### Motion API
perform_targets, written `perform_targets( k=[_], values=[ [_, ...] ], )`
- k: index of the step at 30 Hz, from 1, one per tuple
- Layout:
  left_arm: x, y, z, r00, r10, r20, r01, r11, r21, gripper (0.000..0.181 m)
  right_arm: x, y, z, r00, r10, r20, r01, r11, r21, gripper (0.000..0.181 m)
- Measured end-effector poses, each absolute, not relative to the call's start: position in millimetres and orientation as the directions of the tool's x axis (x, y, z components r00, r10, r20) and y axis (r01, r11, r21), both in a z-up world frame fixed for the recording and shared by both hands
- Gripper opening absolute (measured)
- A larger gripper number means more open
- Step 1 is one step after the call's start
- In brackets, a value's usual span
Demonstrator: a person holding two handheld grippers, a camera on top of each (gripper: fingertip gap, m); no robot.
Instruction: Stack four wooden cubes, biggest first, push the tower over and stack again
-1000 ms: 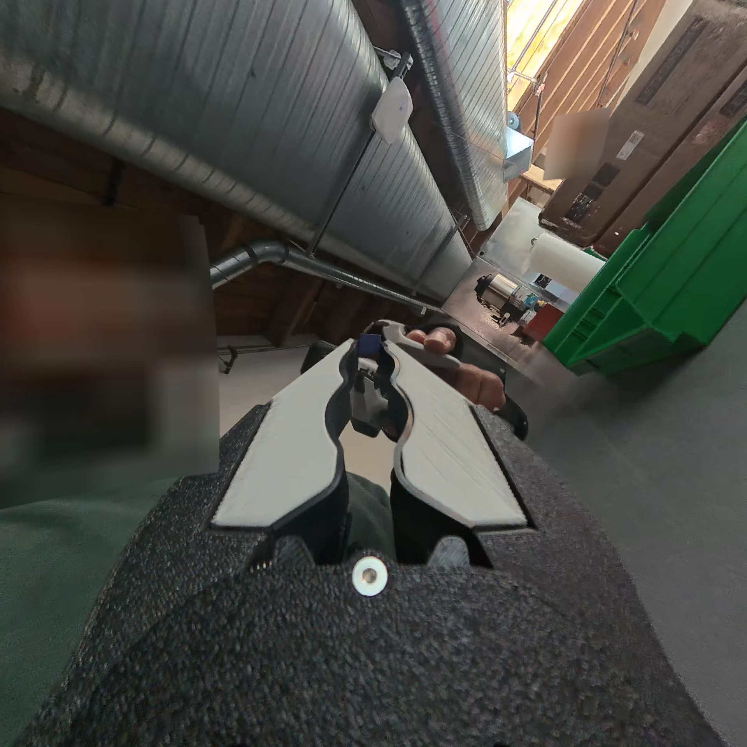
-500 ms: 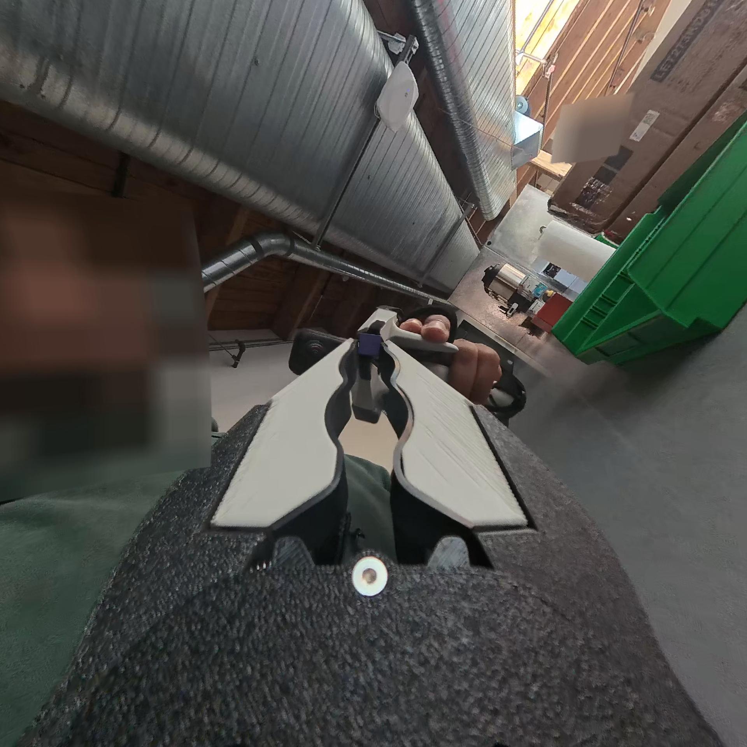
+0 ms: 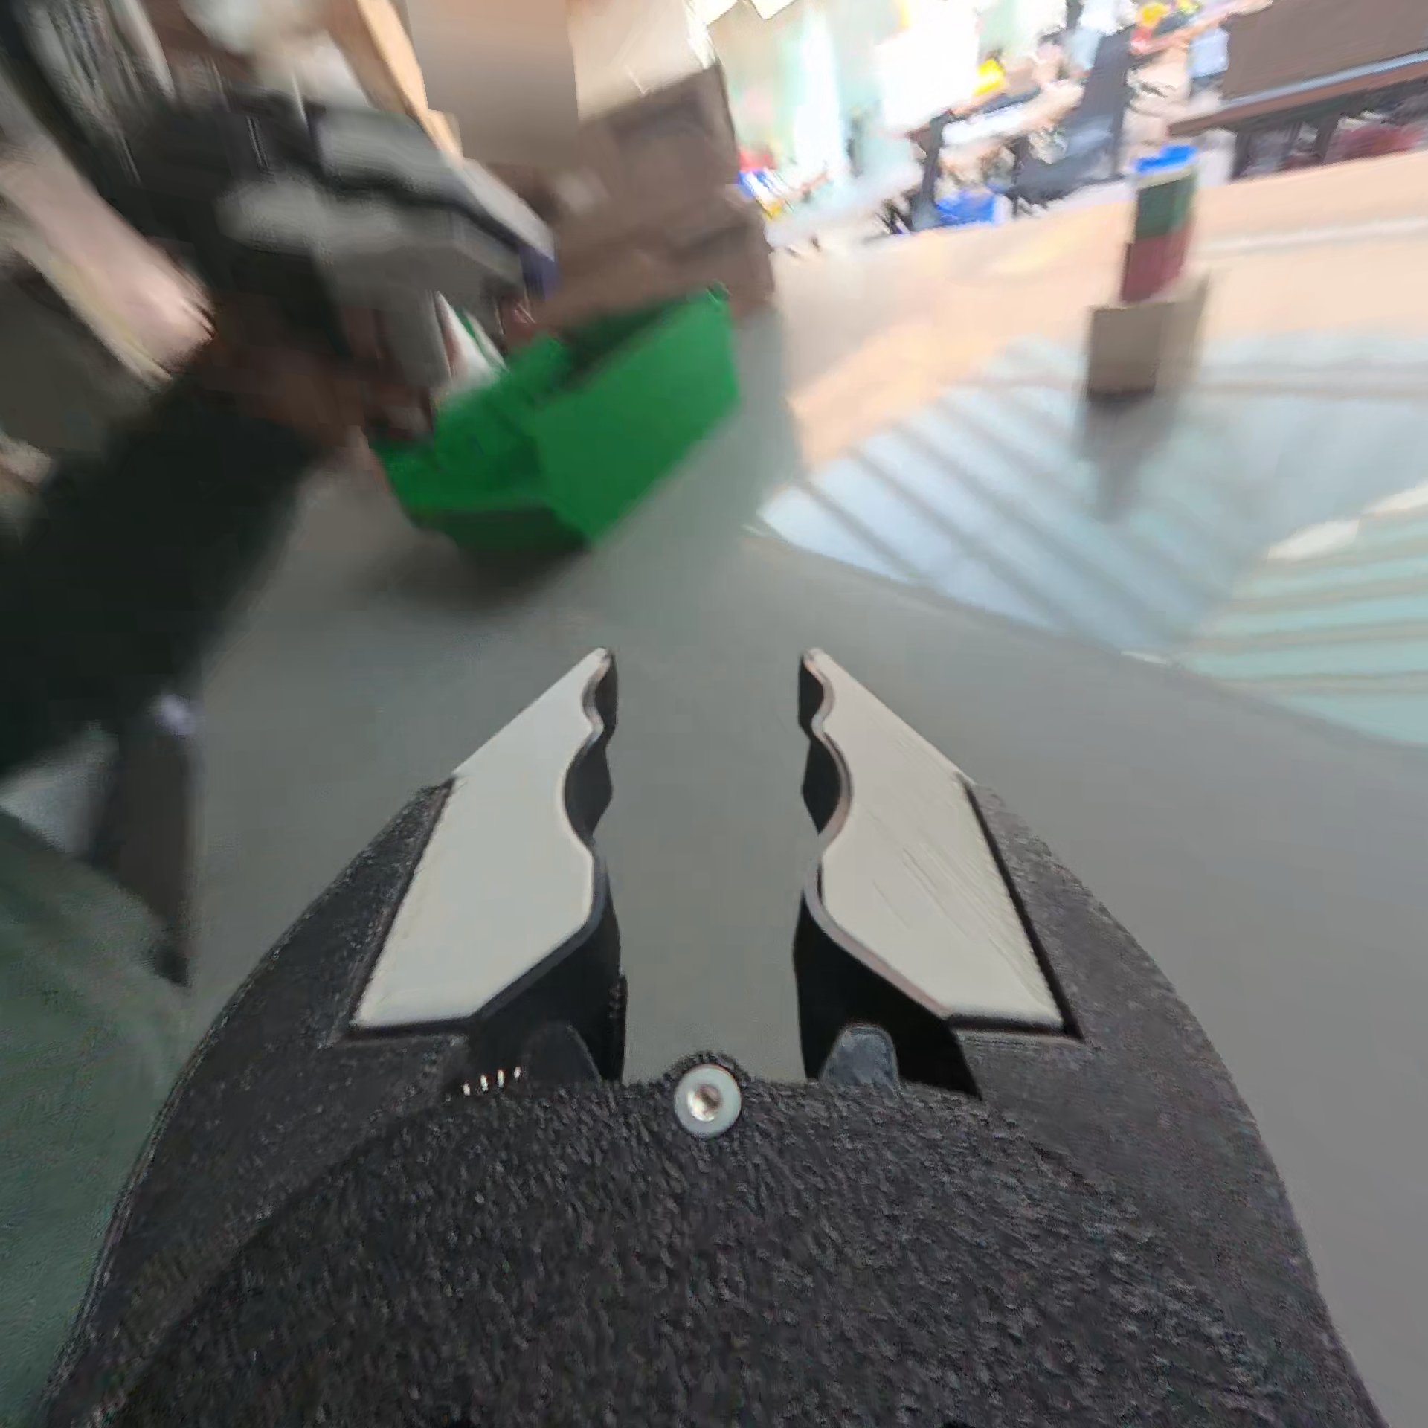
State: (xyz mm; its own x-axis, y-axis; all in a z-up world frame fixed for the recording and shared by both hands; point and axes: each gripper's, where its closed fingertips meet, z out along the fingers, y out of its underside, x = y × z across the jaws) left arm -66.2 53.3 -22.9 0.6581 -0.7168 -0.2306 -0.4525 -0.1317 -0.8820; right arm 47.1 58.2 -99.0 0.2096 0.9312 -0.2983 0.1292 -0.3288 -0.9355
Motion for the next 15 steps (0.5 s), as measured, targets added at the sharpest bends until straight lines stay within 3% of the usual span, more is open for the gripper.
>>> perform_targets(
  k=[10, 15],
  values=[
    [-136.7, 160.5, -6.4, 0.627, -0.748, -0.217, -0.621, -0.312, -0.719, 0.008, 77.3, 74.3, -120.5, 0.285, 0.908, -0.308, 0.134, -0.356, -0.925, 0.053],
    [-154.4, 214.2, 2.7, 0.558, -0.807, -0.192, -0.727, -0.365, -0.581, 0.009, 82.6, 80.0, -123.0, 0.292, 0.907, -0.304, 0.132, -0.354, -0.926, 0.053]
  ],
)
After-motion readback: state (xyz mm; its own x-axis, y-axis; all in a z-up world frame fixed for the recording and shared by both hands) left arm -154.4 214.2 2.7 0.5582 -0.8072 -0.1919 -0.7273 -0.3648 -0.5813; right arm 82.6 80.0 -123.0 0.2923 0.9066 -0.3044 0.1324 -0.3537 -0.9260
